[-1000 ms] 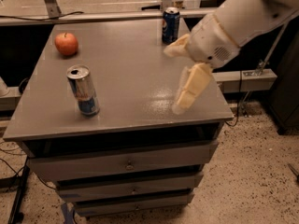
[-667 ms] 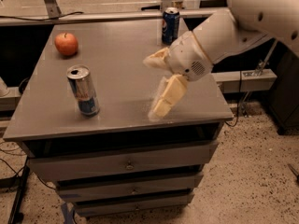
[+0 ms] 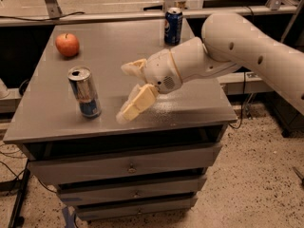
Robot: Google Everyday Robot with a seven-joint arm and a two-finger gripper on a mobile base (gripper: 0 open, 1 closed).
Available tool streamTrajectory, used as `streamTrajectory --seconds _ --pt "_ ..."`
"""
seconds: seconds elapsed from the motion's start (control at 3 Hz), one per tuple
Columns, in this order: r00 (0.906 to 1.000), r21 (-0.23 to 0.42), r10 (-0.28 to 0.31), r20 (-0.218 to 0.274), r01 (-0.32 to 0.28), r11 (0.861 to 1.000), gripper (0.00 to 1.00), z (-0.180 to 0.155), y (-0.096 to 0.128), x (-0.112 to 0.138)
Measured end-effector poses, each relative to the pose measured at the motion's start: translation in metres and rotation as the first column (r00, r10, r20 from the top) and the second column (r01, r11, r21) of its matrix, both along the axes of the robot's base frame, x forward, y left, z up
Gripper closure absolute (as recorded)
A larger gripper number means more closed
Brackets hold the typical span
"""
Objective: Pick redbull can
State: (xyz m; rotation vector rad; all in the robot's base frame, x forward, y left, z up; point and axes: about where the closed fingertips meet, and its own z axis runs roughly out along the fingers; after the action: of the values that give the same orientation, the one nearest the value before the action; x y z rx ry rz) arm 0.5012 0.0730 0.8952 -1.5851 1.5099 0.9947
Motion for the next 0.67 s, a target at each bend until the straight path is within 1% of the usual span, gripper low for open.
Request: streamTrajectory --seconds 0.33,0.67 --pt "0.9995 0.076 -0.015 -0.027 0.017 0.997 0.0 -0.008 0.026 0.012" --pt "0.9978 0.139 -0.012 -0.066 0.021 0.99 0.0 -0.017 0.055 0.012"
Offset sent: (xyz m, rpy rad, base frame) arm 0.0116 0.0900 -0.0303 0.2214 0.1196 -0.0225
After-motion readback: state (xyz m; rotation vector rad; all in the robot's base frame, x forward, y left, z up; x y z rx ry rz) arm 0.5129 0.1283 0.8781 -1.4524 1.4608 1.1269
